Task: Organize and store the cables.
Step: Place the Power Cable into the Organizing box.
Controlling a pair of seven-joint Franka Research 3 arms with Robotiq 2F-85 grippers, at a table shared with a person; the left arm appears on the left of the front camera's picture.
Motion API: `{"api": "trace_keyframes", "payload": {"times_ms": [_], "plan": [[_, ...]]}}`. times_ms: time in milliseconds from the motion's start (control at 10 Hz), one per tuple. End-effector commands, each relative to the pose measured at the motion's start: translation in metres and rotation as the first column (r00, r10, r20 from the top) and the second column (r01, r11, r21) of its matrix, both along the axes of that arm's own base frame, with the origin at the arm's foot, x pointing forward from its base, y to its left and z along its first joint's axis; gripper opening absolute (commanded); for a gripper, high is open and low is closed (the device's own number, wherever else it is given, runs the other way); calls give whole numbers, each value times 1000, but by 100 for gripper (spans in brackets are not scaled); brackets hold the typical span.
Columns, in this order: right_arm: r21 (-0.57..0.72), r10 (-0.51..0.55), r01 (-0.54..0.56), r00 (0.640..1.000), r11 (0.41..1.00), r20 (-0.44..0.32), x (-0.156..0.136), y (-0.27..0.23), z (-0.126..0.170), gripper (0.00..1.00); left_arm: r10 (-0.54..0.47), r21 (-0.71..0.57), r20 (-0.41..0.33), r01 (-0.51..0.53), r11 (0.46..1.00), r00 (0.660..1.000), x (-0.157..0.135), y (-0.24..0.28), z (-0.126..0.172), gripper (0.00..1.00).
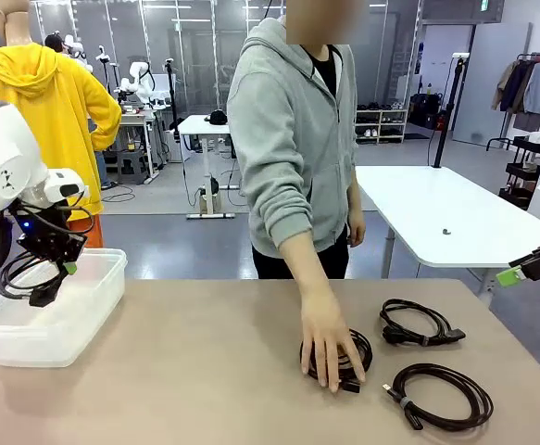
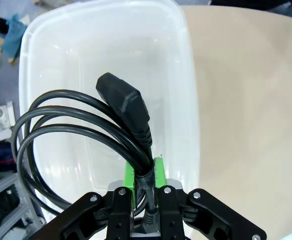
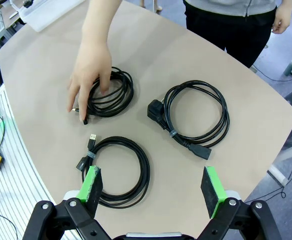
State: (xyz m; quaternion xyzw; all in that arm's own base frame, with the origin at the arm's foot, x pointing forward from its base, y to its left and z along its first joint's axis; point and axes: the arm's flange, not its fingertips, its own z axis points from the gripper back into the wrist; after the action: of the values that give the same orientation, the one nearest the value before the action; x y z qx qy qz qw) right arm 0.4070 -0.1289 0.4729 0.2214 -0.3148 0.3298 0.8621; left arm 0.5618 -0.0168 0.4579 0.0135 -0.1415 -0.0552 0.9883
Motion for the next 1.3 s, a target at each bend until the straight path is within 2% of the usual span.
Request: {"api": "trace_keyframes", "payload": {"times_ms": [0,200,600,700,800,900,1000,1100,1200], "plan": [[8,8,-8,1000,1000,7,-1,0,0,100,70,-6,-1,-70,998,998,19,6,-12,18],[8,8,-8,1000,1000,7,-1,0,0,100,103,-69,-52,-107,992,993,32,12,-32,18],[8,8,-8,1000,1000,7,-1,0,0,100,148,-39,-89,-152,988,985,38,15,-44,18],[8,8,-8,1000,1000,7,-1,0,0,100,154,-41,-89,-158,987,984,38,13,-44,36],[8,8,-8,1000,1000,7,-1,0,0,100,155,-44,-87,-159,986,984,36,12,-44,41],[8,8,-8,1000,1000,7,-1,0,0,100,162,-47,-81,-166,985,983,35,11,-42,63],[8,8,-8,1000,1000,7,-1,0,0,100,167,-53,-79,-171,984,983,34,10,-41,69],[8,8,-8,1000,1000,7,-1,0,0,100,172,-52,-75,-176,983,982,33,8,-40,91],[8,8,-8,1000,1000,7,-1,0,0,100,176,-51,-71,-180,982,982,32,7,-39,100]]}}
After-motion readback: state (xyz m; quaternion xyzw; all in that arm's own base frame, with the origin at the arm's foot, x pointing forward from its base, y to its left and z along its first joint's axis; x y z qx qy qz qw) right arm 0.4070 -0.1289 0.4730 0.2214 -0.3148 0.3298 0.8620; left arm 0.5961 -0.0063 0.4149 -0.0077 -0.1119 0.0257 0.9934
